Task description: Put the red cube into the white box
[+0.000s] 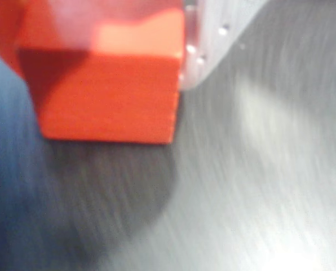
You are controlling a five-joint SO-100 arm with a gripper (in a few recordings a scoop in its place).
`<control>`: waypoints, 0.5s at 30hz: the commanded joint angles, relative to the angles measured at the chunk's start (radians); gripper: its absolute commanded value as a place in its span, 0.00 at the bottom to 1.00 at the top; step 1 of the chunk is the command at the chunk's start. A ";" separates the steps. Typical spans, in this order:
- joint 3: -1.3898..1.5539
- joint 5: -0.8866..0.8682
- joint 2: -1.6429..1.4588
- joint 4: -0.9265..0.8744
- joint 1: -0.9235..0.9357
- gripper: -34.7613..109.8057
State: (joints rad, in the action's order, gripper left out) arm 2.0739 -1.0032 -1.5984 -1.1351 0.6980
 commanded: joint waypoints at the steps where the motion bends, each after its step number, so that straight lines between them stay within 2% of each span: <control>1: -0.097 -0.120 -0.087 -0.149 0.060 0.24; 7: -0.270 -0.328 -0.229 -0.469 0.216 0.24; 15: -0.278 -0.422 -0.356 -0.667 0.500 0.24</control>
State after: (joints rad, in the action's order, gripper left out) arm 1.8270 -1.4082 -1.9021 -1.7043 1.1121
